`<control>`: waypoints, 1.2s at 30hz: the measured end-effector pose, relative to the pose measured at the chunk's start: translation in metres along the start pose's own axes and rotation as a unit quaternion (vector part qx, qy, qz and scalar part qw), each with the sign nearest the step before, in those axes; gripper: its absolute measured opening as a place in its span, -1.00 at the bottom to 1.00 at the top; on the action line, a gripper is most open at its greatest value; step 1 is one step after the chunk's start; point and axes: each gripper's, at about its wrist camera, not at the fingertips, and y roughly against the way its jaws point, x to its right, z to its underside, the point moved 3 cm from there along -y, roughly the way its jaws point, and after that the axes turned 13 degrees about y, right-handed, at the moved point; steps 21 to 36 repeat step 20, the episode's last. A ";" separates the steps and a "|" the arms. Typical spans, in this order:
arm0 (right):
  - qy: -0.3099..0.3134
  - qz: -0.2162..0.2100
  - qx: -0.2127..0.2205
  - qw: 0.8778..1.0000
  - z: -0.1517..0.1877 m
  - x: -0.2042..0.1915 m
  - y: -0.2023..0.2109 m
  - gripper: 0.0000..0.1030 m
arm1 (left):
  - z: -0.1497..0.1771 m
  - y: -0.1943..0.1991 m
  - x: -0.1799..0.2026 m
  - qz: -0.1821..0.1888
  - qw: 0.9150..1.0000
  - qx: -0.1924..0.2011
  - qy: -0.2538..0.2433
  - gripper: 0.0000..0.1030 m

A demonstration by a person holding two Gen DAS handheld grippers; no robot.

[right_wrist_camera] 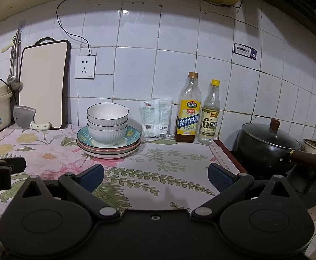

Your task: Organize plates and bowls

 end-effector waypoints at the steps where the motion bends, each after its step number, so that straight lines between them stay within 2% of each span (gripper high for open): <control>1: 0.000 0.001 -0.001 1.000 0.000 0.000 0.000 1.00 | 0.000 0.000 0.000 0.003 1.000 -0.001 -0.001 0.94; 11: -0.001 0.000 -0.008 1.000 0.002 0.002 -0.004 1.00 | 0.003 -0.001 0.002 0.001 1.000 -0.006 -0.005 0.94; 20: -0.011 -0.006 -0.015 1.000 0.003 0.003 -0.007 1.00 | 0.005 -0.002 0.002 -0.017 1.000 -0.009 -0.004 0.94; 36: -0.011 -0.006 -0.015 1.000 0.003 0.003 -0.007 1.00 | 0.005 -0.002 0.002 -0.017 1.000 -0.009 -0.004 0.94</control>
